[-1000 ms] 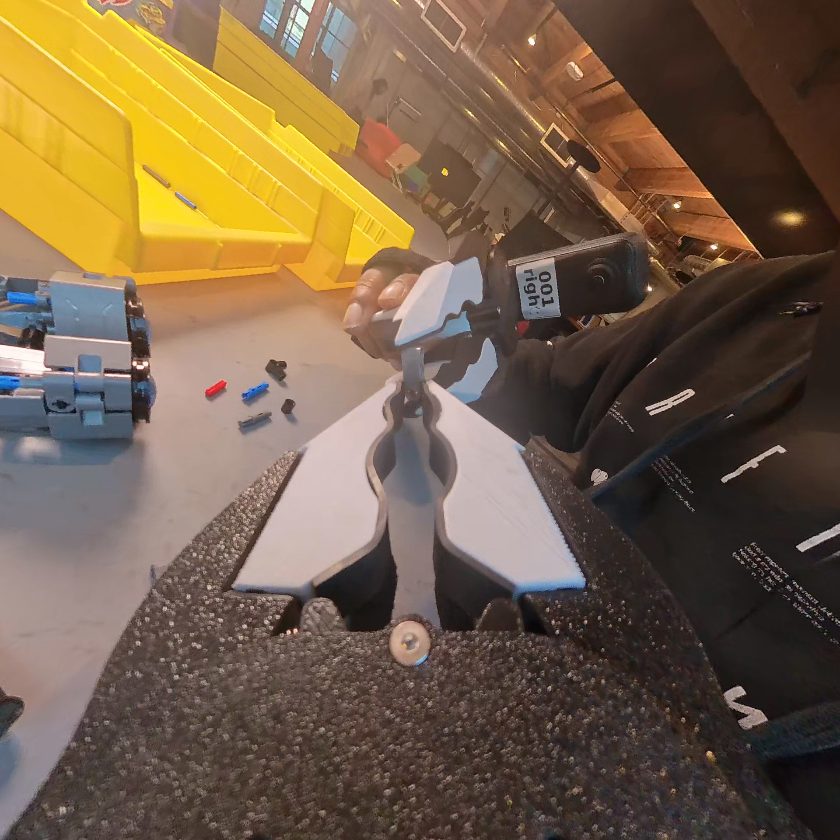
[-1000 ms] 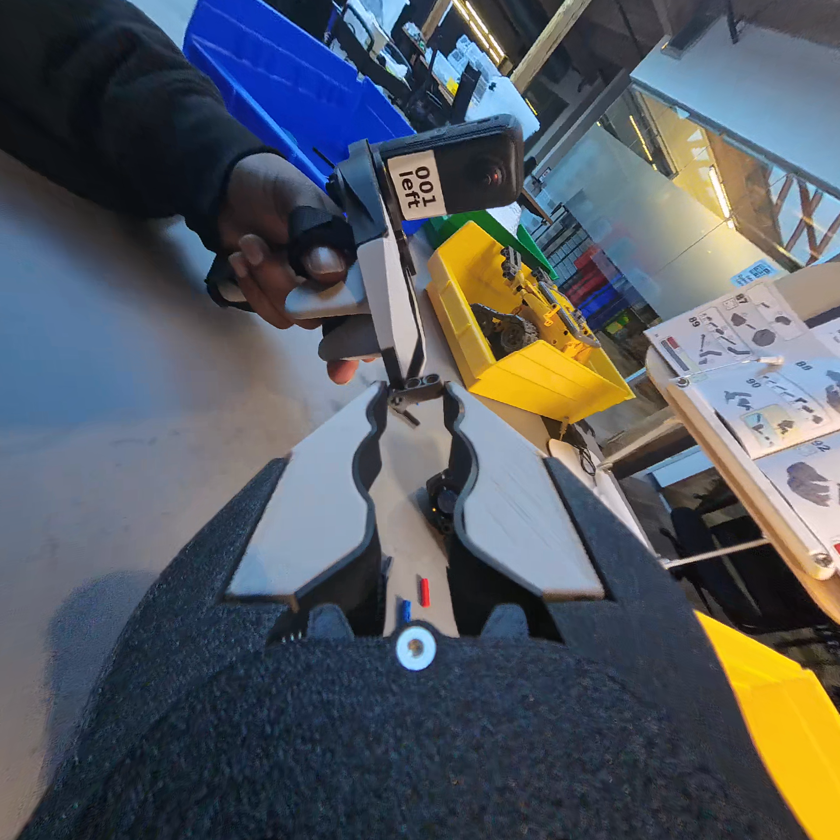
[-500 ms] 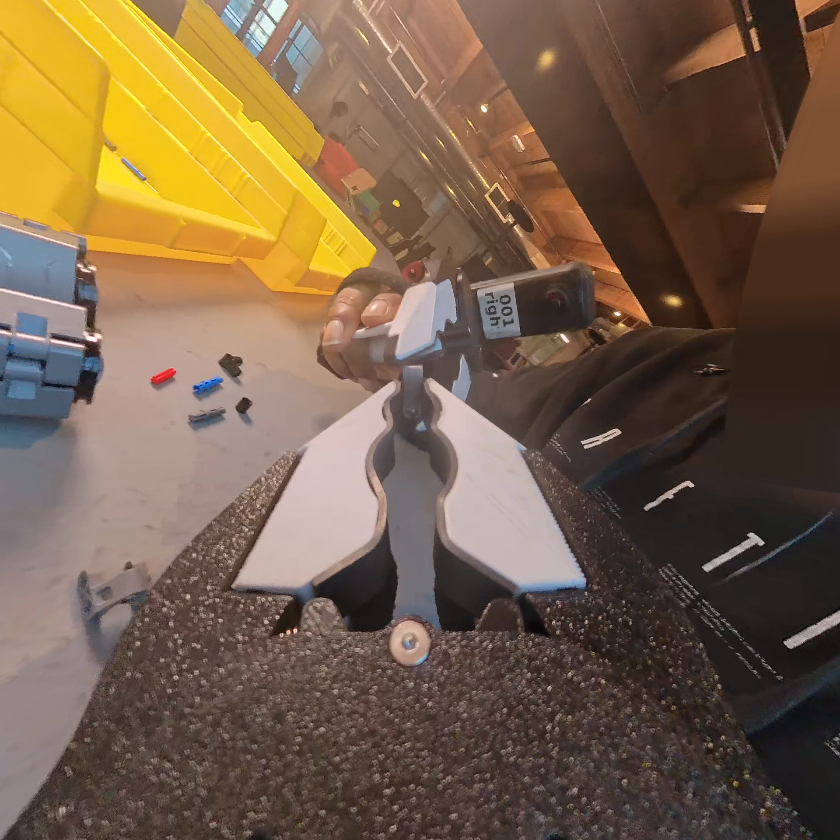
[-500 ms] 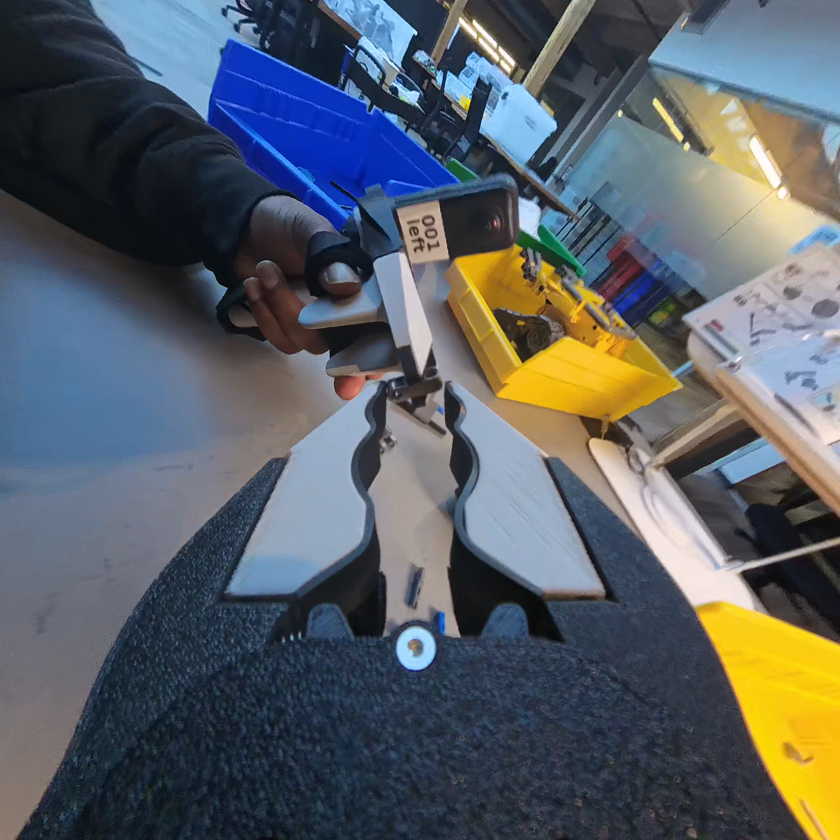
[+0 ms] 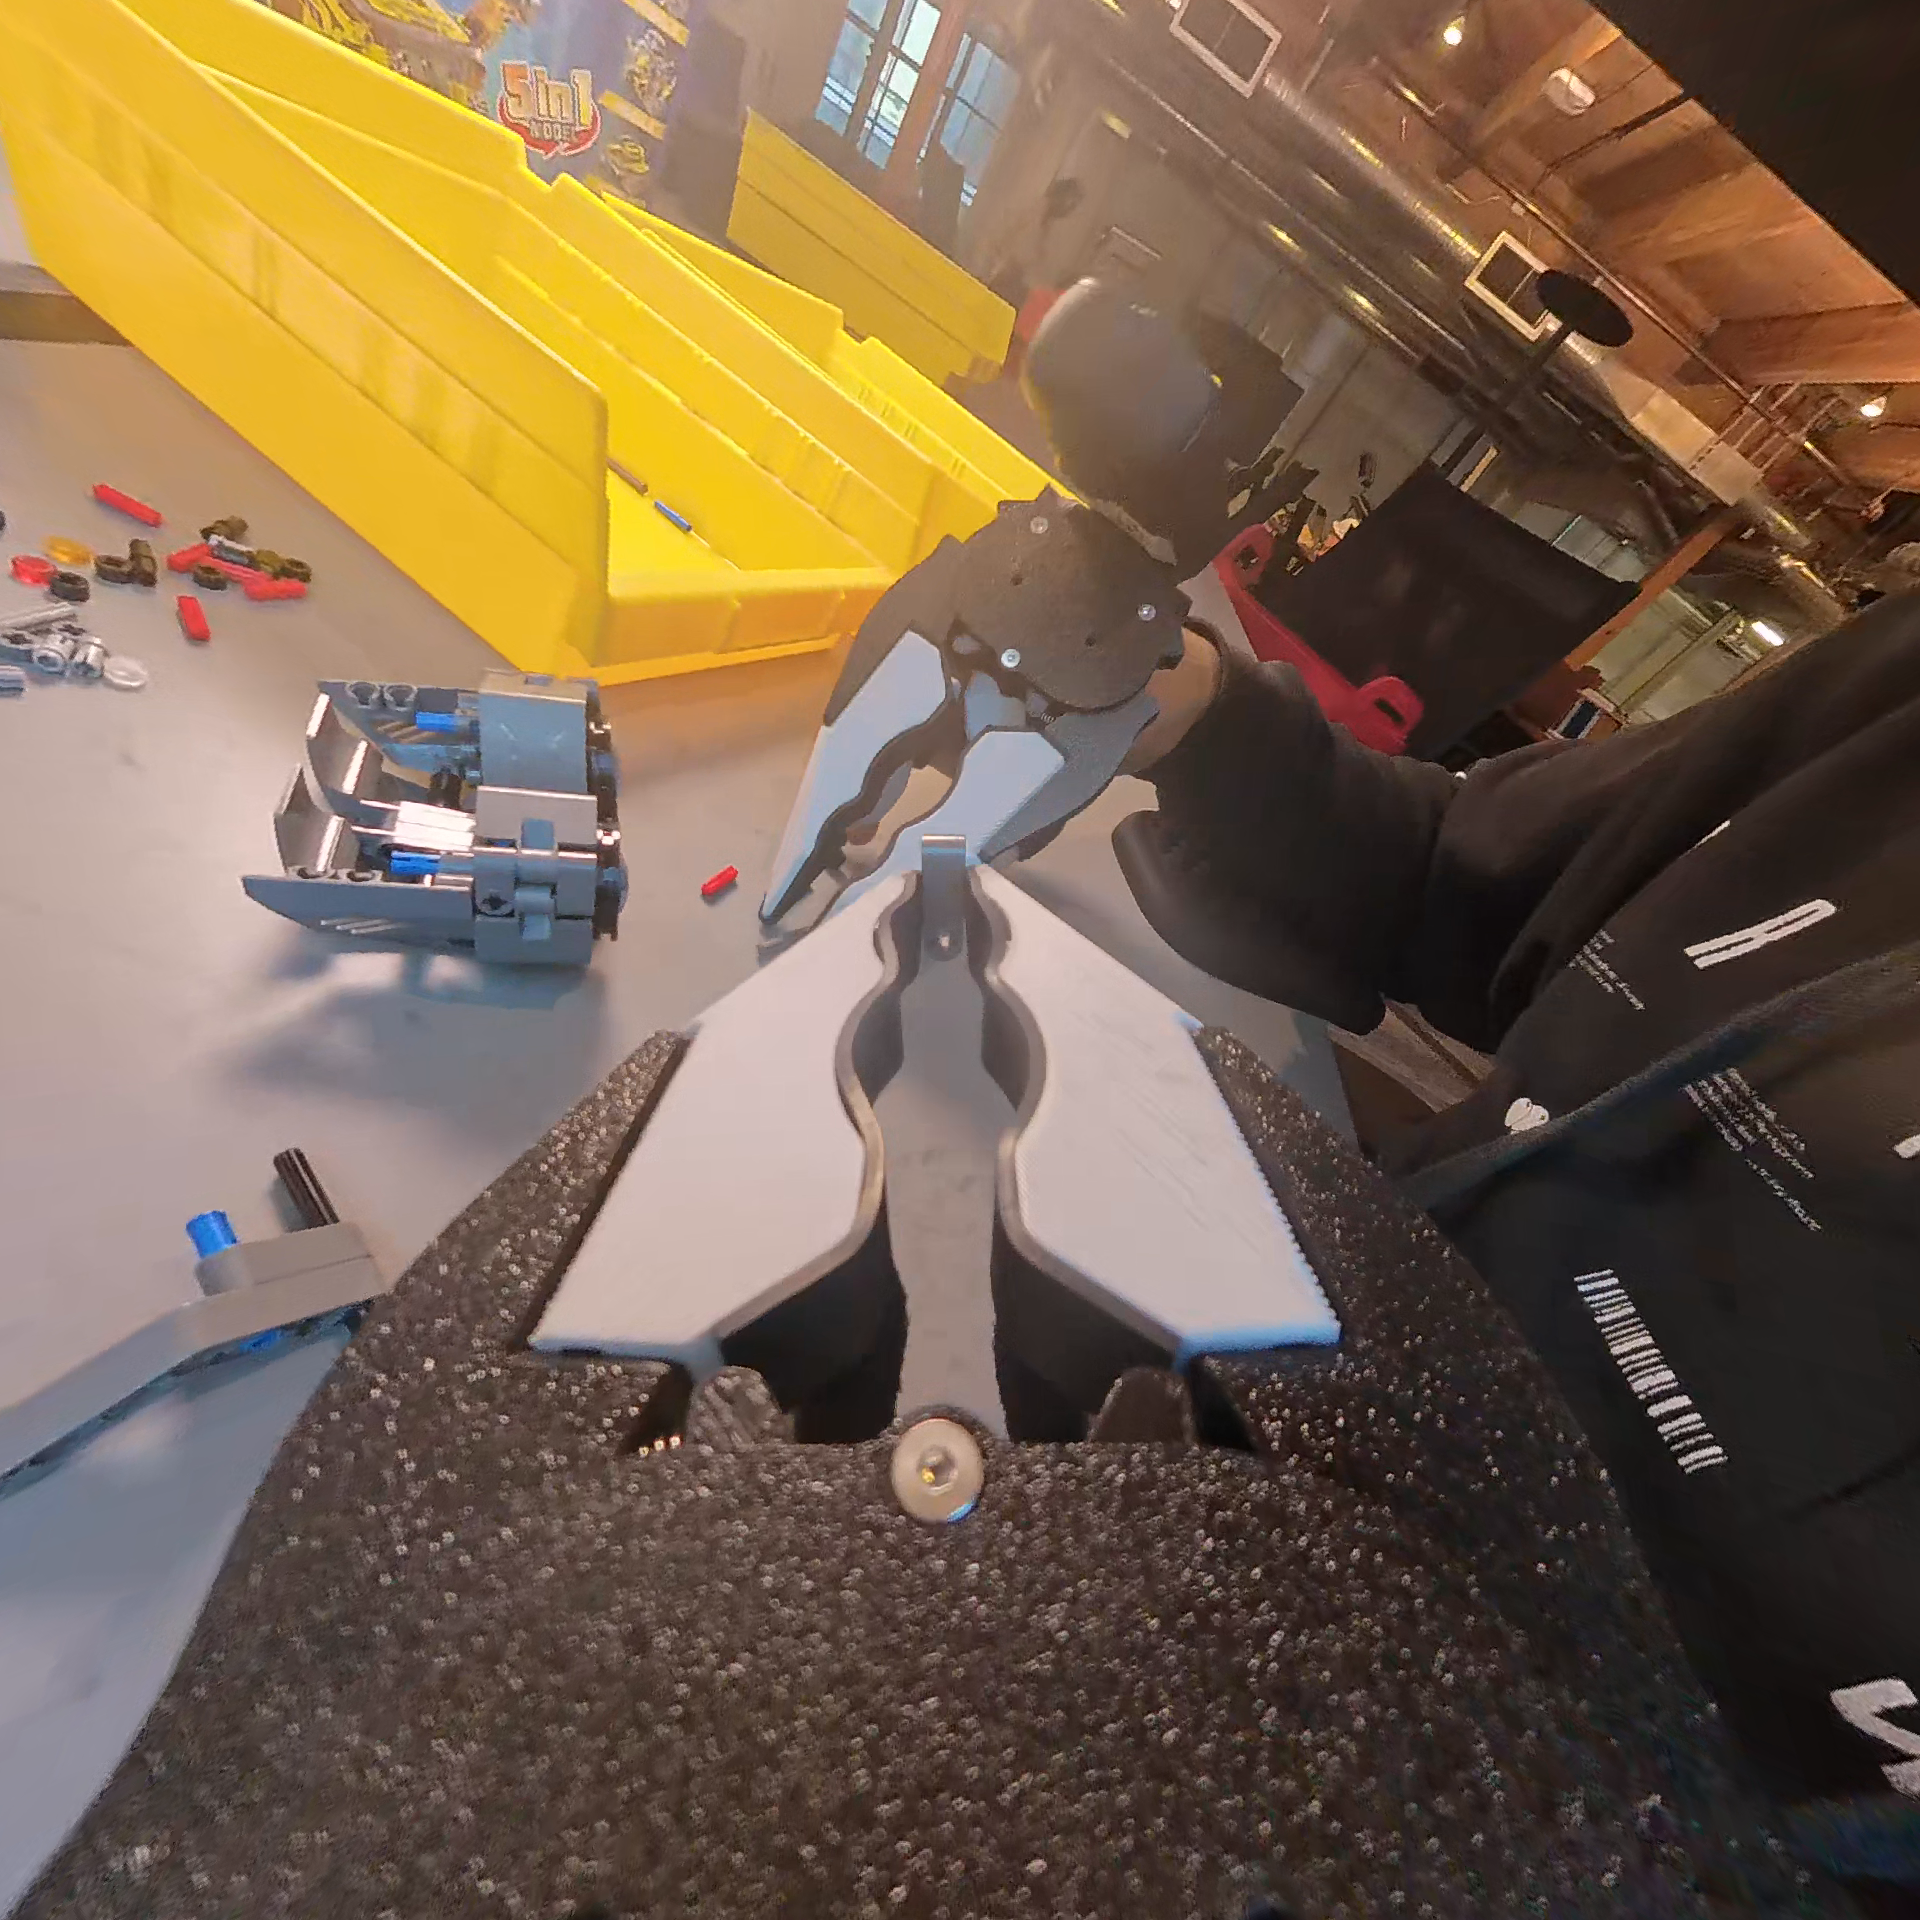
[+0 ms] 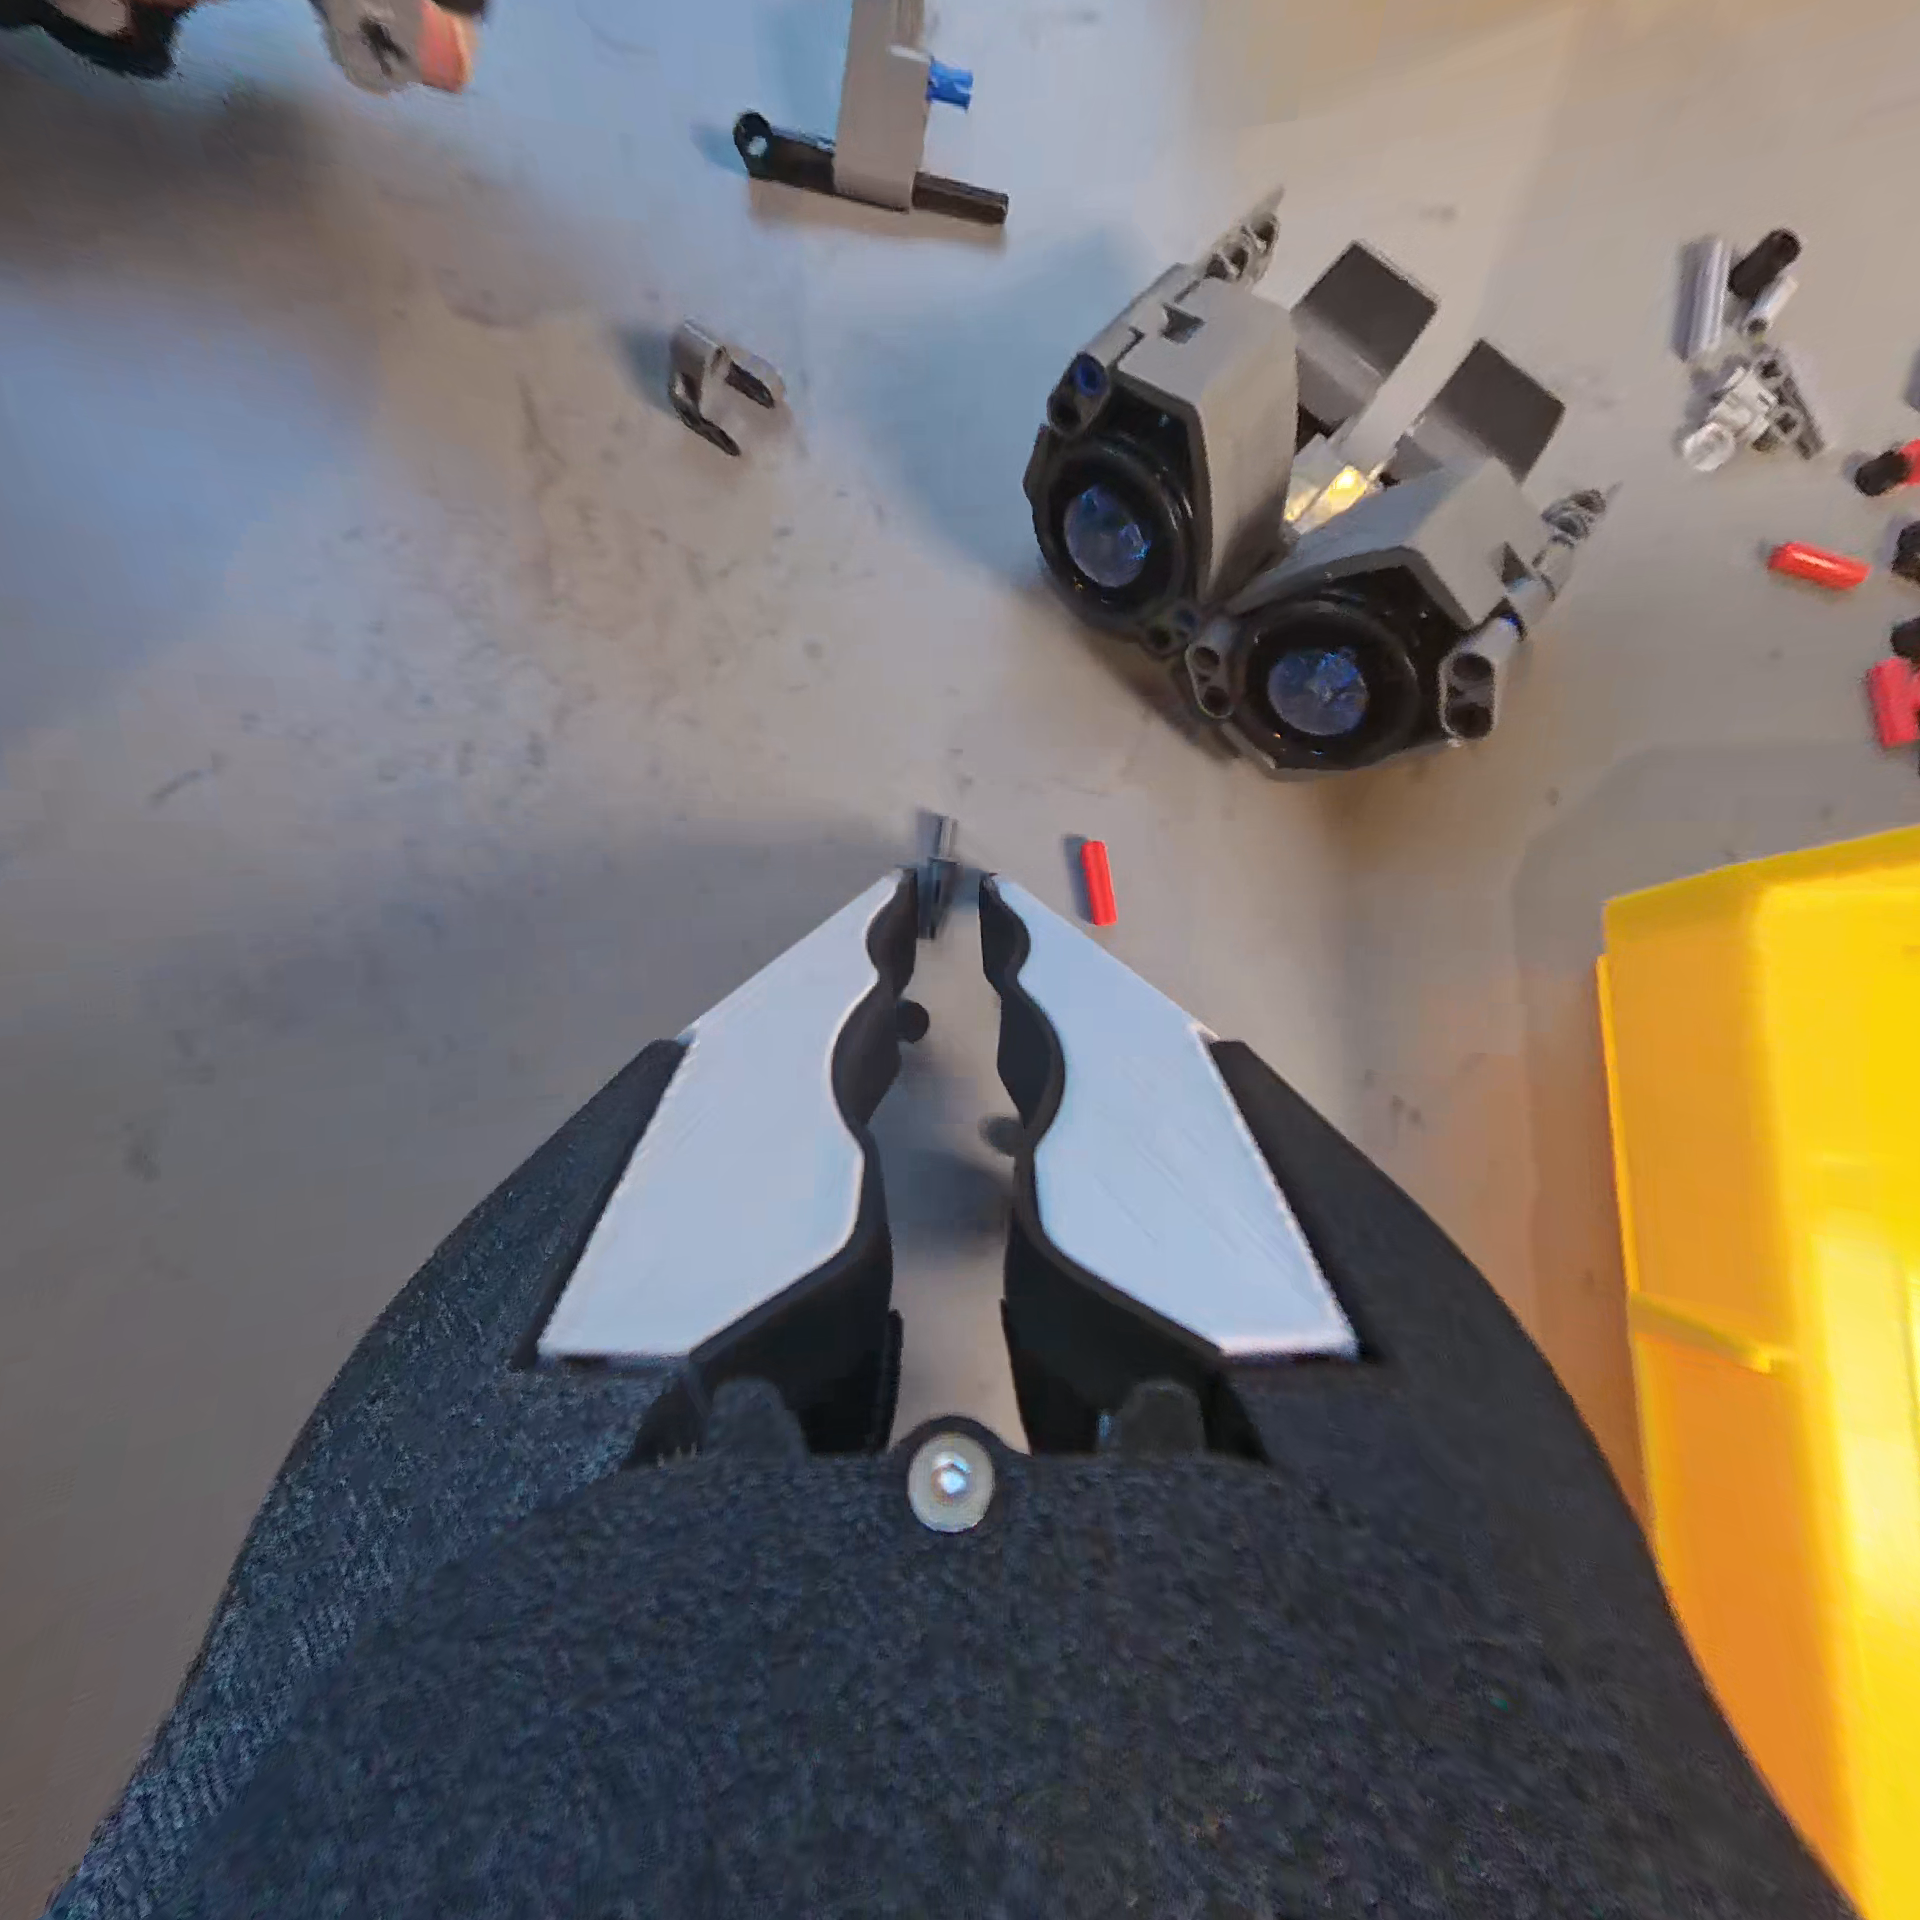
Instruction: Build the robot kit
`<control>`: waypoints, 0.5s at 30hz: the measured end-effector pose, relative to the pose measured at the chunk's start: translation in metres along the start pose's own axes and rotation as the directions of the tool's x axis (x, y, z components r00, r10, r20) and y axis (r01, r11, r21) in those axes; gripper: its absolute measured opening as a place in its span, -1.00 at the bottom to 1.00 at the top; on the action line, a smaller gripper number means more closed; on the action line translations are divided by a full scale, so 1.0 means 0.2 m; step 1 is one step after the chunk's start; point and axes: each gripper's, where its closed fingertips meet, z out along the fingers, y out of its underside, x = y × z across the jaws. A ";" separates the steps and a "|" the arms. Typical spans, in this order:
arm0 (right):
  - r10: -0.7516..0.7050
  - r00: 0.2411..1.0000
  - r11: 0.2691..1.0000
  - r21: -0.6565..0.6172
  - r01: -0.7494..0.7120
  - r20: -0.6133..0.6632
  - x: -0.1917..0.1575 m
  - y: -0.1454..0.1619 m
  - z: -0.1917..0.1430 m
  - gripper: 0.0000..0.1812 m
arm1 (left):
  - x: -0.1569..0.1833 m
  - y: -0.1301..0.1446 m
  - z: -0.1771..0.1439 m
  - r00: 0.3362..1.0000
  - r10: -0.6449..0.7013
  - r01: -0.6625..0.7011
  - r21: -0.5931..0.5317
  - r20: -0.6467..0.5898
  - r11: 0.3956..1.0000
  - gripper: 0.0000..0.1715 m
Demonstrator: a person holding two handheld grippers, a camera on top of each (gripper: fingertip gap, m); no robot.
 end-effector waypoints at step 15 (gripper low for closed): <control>-0.240 0.969 0.873 0.422 0.245 -0.066 -0.20 -0.40 -0.23 -0.98 | 0.00 -0.02 0.01 0.882 -0.413 0.436 0.060 -0.228 0.898 -0.93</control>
